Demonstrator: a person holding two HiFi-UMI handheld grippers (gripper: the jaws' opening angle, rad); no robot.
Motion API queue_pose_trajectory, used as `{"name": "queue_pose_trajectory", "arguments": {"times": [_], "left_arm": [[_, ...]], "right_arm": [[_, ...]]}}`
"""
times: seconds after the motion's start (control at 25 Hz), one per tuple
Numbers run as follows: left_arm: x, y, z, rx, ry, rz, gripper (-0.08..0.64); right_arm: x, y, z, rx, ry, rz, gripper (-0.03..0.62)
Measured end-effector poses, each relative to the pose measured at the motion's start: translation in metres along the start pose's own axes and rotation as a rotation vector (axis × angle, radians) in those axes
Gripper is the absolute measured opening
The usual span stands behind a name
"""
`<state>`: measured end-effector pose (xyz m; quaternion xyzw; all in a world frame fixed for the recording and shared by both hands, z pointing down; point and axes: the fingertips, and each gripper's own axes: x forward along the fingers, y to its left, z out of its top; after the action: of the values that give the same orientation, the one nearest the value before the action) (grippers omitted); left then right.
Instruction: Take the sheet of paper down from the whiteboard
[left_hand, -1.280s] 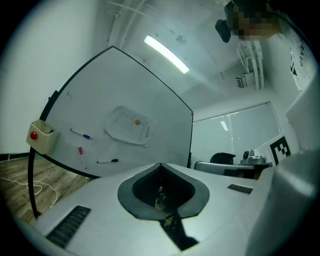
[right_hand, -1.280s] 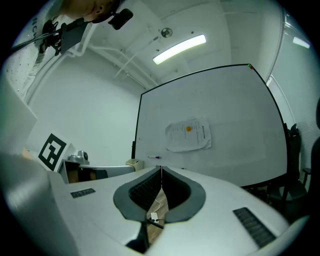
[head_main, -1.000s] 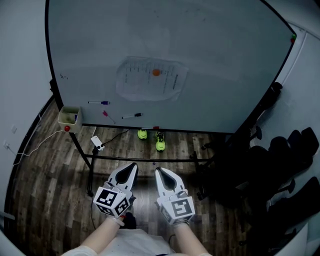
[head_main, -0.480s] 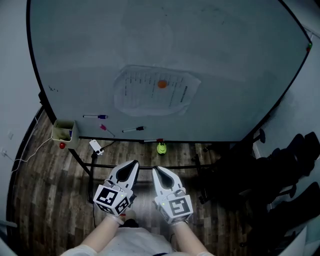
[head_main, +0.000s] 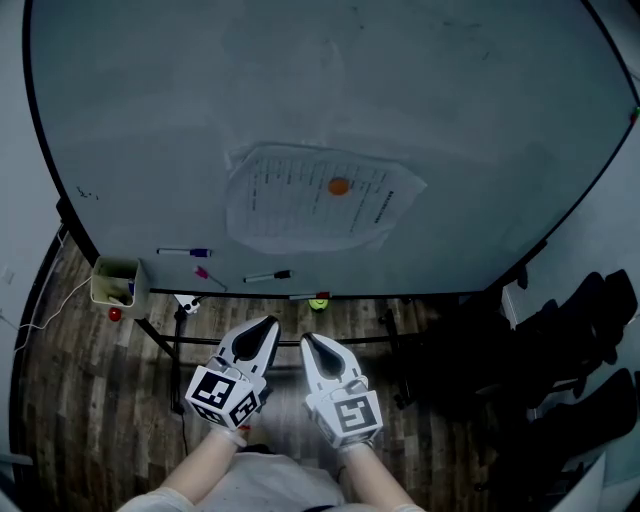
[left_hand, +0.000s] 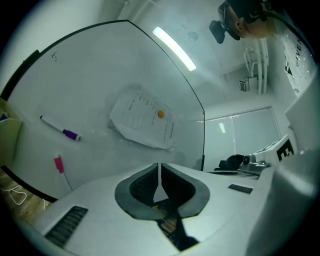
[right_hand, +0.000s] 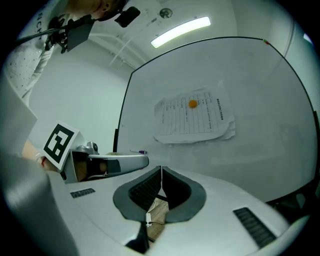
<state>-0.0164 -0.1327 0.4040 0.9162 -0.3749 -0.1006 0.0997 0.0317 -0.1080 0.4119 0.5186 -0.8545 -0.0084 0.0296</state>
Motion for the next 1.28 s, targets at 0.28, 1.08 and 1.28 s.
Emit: {"name": "queue_pose_trajectory", "arguments": {"times": [0.28,1.08,1.28], "left_arm": [[0.019,0.025,-0.004,-0.006,0.009,-0.026,0.017],[0.049,0.066,0.014,-0.060,-0.040,0.010,0.117],[0.060,0.078,0.027,-0.101,-0.074,0.018,0.132]], "right_arm": [[0.027,-0.011,-0.011,0.007,0.015,-0.018,0.020],[0.071,-0.022,-0.012,-0.045,0.014,0.045,0.020],[0.081,-0.028,-0.005,-0.068,0.005,0.064,0.020]]}}
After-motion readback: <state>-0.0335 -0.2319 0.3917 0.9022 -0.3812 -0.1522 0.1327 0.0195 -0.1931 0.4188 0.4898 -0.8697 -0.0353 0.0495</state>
